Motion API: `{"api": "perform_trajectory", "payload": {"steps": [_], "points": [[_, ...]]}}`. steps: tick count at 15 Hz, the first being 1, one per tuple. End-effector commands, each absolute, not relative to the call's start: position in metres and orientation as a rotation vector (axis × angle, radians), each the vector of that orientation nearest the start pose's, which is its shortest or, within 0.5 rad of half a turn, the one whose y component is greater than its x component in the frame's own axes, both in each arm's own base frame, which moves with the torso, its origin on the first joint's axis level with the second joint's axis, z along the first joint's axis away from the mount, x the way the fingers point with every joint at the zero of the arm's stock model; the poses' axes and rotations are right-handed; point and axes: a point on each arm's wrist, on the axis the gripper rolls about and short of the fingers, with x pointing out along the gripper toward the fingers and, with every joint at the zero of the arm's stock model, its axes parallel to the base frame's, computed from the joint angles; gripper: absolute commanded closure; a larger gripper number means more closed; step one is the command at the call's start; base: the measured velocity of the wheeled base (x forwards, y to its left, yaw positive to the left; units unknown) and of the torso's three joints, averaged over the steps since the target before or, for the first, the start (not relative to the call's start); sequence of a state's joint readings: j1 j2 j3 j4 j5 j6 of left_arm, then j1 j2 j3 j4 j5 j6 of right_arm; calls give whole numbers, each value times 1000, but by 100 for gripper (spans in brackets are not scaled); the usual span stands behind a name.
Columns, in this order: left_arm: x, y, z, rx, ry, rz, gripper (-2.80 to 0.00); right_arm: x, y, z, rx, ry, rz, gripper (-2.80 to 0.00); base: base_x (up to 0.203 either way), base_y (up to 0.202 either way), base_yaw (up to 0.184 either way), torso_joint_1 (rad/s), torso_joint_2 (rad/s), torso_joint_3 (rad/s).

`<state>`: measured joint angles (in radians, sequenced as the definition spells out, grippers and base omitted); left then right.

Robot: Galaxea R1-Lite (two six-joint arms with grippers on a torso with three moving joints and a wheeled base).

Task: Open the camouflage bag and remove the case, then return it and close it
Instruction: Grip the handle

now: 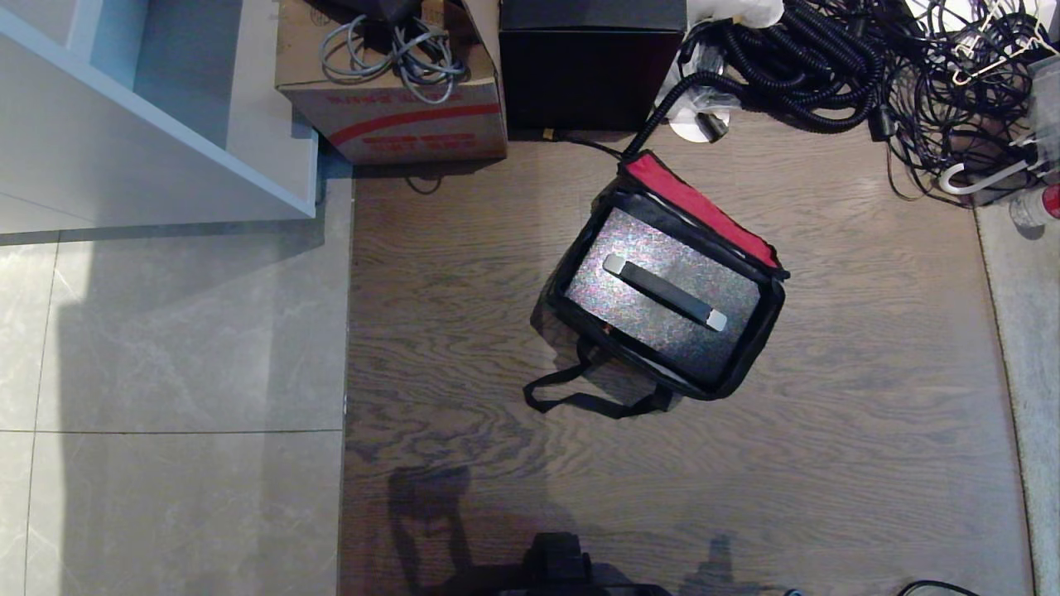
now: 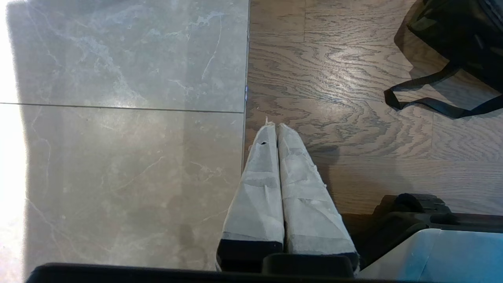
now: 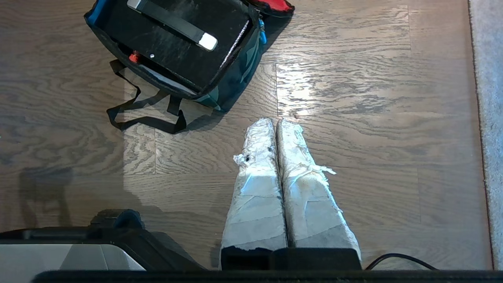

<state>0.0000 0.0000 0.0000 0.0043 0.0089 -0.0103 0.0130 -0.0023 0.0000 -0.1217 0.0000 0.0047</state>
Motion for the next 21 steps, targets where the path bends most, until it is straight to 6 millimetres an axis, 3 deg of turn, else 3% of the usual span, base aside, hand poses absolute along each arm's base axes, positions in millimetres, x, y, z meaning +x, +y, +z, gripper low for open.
{"api": "perform_trajectory", "payload": {"steps": [1,21], "points": [[-23,0,75,-11,5,9,0,-20,0,77,5,-81,14,0,0,0,0,0,0,0],[-23,0,75,-11,5,9,0,-20,0,77,5,-81,14,0,0,0,0,0,0,0]]}}
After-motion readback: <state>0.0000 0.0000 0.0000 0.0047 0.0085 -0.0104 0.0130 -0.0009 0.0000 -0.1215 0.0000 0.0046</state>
